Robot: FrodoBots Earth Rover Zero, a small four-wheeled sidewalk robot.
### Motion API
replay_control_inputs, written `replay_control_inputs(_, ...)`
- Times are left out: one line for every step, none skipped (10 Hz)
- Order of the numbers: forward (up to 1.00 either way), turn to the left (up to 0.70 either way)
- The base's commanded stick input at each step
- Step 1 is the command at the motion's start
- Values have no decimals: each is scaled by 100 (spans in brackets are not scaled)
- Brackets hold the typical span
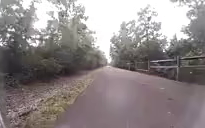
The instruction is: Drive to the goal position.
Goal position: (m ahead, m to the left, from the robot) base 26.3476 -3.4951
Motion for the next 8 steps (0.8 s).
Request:
replay_control_inputs(70,0)
replay_control_inputs(70,0)
replay_control_inputs(70,0)
replay_control_inputs(70,0)
replay_control_inputs(70,0)
replay_control_inputs(70,0)
replay_control_inputs(70,0)
replay_control_inputs(70,0)
